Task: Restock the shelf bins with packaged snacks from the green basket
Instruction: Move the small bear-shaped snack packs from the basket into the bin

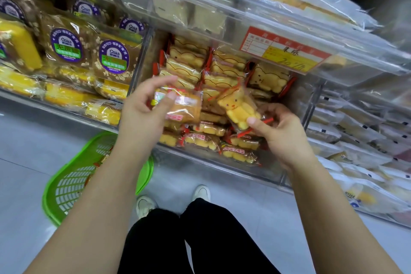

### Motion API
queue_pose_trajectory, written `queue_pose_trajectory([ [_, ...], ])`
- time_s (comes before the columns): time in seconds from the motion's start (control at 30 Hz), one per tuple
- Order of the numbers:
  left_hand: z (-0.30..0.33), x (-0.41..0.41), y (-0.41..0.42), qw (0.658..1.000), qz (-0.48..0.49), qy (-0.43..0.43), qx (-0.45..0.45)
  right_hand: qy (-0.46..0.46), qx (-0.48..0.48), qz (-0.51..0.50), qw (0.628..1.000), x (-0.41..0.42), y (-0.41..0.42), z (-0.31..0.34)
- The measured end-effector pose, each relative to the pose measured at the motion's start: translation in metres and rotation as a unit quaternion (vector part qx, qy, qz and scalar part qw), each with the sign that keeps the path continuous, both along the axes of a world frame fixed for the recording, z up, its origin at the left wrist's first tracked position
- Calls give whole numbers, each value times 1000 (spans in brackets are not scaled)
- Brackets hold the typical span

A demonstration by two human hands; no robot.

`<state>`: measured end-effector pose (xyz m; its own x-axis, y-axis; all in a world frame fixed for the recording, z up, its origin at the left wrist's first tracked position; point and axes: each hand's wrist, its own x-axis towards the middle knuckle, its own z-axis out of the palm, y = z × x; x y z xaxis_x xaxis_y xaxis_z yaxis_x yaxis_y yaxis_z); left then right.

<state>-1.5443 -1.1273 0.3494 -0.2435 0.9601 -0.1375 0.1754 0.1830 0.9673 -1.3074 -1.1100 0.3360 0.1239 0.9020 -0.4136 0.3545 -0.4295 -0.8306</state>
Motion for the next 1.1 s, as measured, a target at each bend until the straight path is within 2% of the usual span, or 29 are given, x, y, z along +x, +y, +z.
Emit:
queue_pose_trajectory([
  [0.07, 2, -9, -1, 998, 39, -38, 26, -148, 46, 75, 985, -4, 1, -6],
  [0.1, 3, -12, -1, 996, 55, -66, 31, -185, 68, 102, 975, -9, 2, -9],
  [0.17, 2, -15, 0, 991, 71, -111, 20, -209, 98, 116, 966, -23, 4, -14],
  [0.3, 1, -11, -4, 993, 41, -107, 11, -225, 138, 120, 957, -49, 12, -20],
  [0.43, -3, -4, -7, 991, -24, -130, 11, -160, 95, 73, 980, -54, 12, -20],
  [0.53, -8, 1, -4, 994, -79, -72, -14, -42, 12, 15, 999, -41, 5, -14],
  [0.63, -10, 8, 2, 991, -131, -27, -30, 38, -10, -34, 999, -30, -4, -6],
  [0.73, -9, 16, 7, 986, -161, -10, -35, 118, -29, 10, 993, -25, -14, 2],
  [0.8, -6, 20, 8, 983, -180, -5, -25, 107, -23, 81, 991, -23, -22, 4],
  [0.87, -3, 20, 5, 978, -209, -1, -7, 73, 27, 101, 992, -20, -28, 3],
  [0.93, -1, 17, 0, 977, -210, -42, -8, 88, 96, 75, 989, -18, -30, 8],
  [1.03, 1, 17, -4, 972, -178, -129, -80, 29, 248, 106, 963, -14, -29, 10],
  [1.1, 0, 22, -3, 964, -155, -166, -135, -10, 288, 133, 948, -16, -28, 9],
])
